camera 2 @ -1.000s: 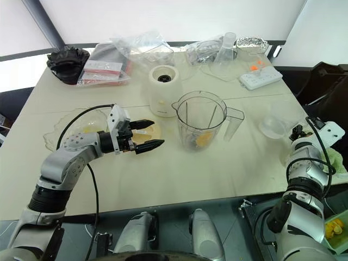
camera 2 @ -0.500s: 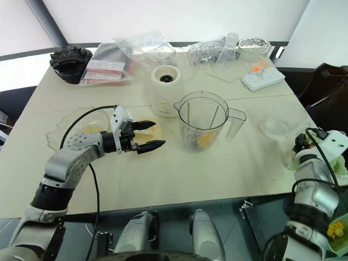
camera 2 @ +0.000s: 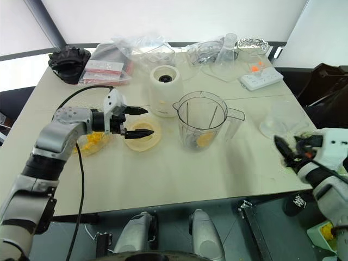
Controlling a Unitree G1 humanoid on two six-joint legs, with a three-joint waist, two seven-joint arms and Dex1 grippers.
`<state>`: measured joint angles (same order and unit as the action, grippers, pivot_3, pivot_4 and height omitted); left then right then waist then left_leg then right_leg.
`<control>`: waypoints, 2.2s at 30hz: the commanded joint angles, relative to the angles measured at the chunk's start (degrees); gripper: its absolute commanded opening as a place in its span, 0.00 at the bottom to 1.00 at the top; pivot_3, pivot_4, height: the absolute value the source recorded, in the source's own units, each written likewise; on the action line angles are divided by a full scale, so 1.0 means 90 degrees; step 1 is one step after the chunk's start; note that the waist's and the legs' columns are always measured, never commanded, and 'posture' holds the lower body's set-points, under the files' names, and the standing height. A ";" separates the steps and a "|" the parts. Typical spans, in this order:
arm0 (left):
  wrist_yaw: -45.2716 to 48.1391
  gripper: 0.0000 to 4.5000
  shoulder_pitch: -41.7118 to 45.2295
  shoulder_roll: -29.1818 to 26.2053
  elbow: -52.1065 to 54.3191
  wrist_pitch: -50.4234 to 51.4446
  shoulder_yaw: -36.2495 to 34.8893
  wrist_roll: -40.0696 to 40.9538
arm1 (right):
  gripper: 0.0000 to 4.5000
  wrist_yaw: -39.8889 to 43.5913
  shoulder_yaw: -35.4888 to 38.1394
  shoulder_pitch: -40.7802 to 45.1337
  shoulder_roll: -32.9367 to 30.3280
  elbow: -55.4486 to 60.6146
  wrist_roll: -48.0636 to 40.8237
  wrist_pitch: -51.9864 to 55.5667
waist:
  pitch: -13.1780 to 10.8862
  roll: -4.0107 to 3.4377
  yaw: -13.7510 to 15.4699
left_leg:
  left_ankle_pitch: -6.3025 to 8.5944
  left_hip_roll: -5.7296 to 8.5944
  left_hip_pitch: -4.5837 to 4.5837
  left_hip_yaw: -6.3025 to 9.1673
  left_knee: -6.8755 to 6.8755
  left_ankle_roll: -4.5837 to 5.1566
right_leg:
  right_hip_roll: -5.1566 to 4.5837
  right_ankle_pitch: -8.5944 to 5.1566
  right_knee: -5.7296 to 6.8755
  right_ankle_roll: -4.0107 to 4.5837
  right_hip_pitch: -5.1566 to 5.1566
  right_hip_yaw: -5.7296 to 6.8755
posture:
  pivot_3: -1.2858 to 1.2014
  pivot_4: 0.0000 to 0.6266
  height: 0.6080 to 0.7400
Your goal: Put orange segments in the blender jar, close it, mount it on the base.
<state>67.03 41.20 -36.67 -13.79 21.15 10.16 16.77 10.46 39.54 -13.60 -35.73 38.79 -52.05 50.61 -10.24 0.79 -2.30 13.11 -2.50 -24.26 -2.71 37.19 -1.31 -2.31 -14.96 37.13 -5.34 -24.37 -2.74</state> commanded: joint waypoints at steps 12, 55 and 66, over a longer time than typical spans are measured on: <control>0.1099 0.51 0.3061 0.0654 -0.5843 -0.3813 0.0856 -0.2329 | 0.67 -0.0847 -0.0403 -0.0580 0.0027 0.1907 -0.1127 -0.0193 | -0.0014 0.0055 0.0192 | 0.0006 0.0009 -0.0025 -0.0002 0.0006 0.0009 | -0.0013 -0.0001 -0.0025 0.0000 -0.0004 0.0007 | 0.52 0.24 1.00; -0.1531 0.69 0.2689 0.2131 -0.7197 -0.3874 0.1618 -0.5065 | 0.67 -0.1540 -0.1411 -0.0033 -0.0943 0.1507 -0.1406 -0.0493 | 0.0049 0.0098 0.0220 | 0.0006 0.0007 0.0027 0.0005 0.0041 0.0009 | -0.0020 0.0006 -0.0005 -0.0010 0.0065 0.0015 | 0.52 0.24 1.00; -0.1637 0.28 0.2661 0.2211 -0.7203 -0.3734 0.1594 -0.5077 | 0.67 -0.1525 -0.1183 -0.0141 -0.1168 0.1456 -0.1601 -0.0479 | 0.0063 0.0086 0.0188 | 0.0006 -0.0023 0.0101 -0.0002 0.0037 0.0009 | -0.0031 0.0021 -0.0021 0.0015 0.0136 0.0019 | 0.52 0.24 1.00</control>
<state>53.46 66.50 -16.78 -77.00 -14.32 23.60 -27.11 -3.48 27.43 -15.24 -45.80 51.42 -65.61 46.59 -9.67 1.57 -0.60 13.17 -2.70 -23.36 -2.73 37.51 -1.23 -2.59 -14.76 36.91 -5.21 -23.14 -2.56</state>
